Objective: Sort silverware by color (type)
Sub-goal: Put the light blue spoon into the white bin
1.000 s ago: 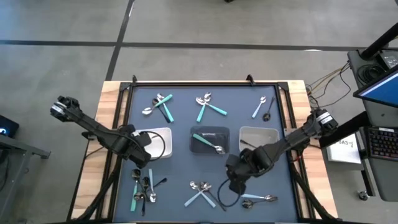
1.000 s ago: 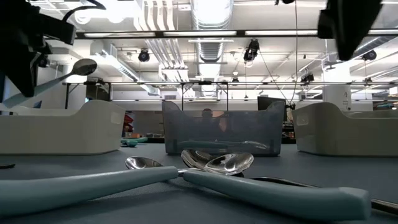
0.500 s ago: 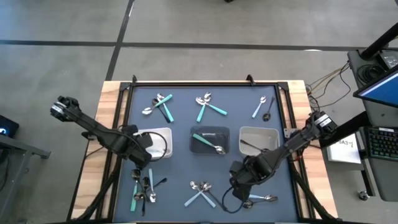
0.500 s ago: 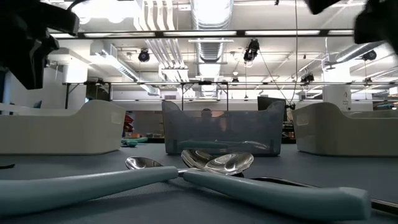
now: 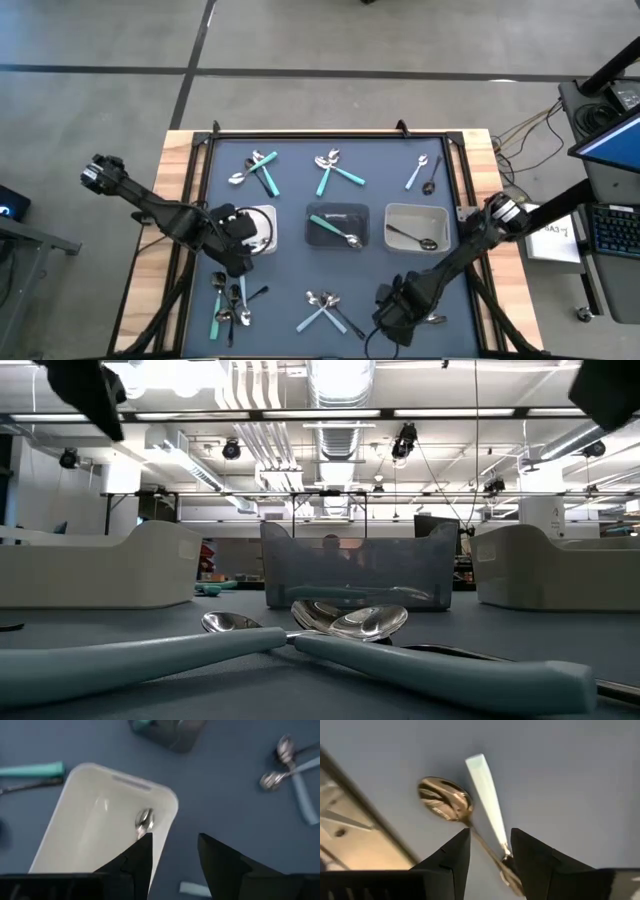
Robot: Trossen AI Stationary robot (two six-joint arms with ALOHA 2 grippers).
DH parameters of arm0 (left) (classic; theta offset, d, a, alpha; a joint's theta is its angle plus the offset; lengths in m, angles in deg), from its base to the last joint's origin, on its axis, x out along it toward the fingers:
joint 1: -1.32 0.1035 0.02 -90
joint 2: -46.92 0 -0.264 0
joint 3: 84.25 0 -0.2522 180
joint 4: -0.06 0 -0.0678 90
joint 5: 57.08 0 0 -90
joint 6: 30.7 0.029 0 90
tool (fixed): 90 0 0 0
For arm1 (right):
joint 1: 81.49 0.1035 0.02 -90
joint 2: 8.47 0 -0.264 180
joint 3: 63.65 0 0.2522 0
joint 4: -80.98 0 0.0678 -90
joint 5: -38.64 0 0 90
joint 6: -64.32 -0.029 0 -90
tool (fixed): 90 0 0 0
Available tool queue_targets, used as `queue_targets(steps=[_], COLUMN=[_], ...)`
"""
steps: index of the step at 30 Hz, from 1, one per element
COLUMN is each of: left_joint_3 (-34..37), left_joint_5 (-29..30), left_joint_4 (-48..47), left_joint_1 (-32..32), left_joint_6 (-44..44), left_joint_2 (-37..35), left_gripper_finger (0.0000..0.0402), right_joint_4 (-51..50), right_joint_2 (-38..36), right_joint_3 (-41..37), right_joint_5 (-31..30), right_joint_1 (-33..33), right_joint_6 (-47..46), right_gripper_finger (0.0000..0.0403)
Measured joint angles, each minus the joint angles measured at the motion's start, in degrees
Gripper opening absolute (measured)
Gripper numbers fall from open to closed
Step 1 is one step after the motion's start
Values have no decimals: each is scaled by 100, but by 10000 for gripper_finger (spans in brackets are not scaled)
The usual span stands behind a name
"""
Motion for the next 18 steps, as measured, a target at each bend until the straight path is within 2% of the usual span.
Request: queue_targets(steps=[8,18], left_joint_3=[-594,-1069], left_joint_5=[421,743], left_joint_4=[5,2], left_joint_1=[0,0], left_joint_6=[13,166], left_joint_2=[2,2], left_gripper_finger=[139,139], right_joint_4=[2,-18], right_joint_2=[586,953], right_joint_3=[-28,-45], right_joint_5=[-3,-9], right_joint_1=[52,45], right_joint_6=[486,851], right_gripper_finger=[118,110])
